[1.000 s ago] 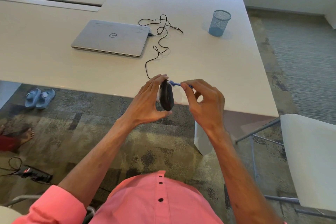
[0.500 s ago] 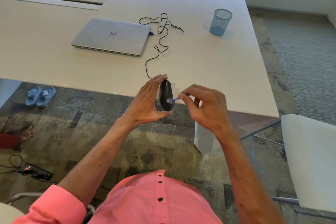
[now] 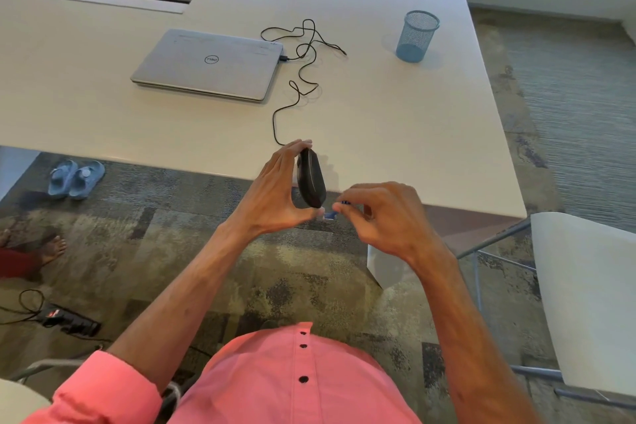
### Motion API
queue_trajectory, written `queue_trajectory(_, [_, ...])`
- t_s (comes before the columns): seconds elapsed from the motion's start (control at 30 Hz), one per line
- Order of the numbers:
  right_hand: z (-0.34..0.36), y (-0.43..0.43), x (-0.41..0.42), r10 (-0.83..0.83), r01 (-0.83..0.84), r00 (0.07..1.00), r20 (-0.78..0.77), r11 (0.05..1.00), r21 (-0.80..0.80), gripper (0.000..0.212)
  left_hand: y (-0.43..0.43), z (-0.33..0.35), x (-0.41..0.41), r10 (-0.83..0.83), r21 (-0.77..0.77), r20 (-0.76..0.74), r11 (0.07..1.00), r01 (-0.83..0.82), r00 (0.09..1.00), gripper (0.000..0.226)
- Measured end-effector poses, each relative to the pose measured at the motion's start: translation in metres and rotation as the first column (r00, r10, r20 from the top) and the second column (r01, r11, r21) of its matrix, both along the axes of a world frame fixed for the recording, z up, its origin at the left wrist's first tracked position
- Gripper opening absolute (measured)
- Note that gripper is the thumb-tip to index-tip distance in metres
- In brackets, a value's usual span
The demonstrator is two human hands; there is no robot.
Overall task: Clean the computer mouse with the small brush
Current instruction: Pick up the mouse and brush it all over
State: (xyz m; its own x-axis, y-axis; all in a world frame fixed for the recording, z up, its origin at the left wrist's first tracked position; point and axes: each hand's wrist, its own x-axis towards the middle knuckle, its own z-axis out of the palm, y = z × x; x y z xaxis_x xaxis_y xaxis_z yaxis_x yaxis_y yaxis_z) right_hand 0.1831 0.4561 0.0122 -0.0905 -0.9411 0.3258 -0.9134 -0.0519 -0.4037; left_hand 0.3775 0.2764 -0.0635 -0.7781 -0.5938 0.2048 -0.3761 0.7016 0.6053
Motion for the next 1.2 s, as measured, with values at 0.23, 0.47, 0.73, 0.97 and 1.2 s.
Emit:
queue_trajectory(0.23, [0.010, -0.014, 0.003, -0.126, 0.183, 0.973, 0.195, 0.932, -0.313, 0.016, 0.002, 0.005, -0.005, -0.016, -0.017, -0.006, 1.000, 0.016, 1.000, 0.131])
queue_trajectory(0.47, [0.002, -0.025, 0.012, -0.145, 0.163, 0.986, 0.078, 0.931, -0.327, 0.015, 0.005, 0.009, -0.007, -0.002, -0.029, -0.004, 1.000, 0.002, 1.000, 0.130])
queue_trajectory(0.73, [0.011, -0.015, 0.004, -0.032, 0.041, 0.995, 0.098, 0.996, -0.084, 0.019, 0.004, 0.009, -0.004, -0.009, -0.022, 0.019, 1.000, 0.009, 1.000, 0.130])
queue_trajectory(0.97, [0.012, -0.032, 0.002, -0.152, 0.210, 0.963, 0.223, 0.941, -0.267, 0.015, 0.002, 0.010, -0.006, -0.013, -0.017, 0.031, 1.000, 0.013, 0.999, 0.132])
queue_trajectory(1.2, [0.007, -0.032, 0.008, -0.131, 0.156, 0.982, 0.133, 0.967, -0.202, 0.014, 0.000, 0.015, -0.005, -0.004, -0.002, 0.027, 1.000, 0.004, 1.000, 0.131])
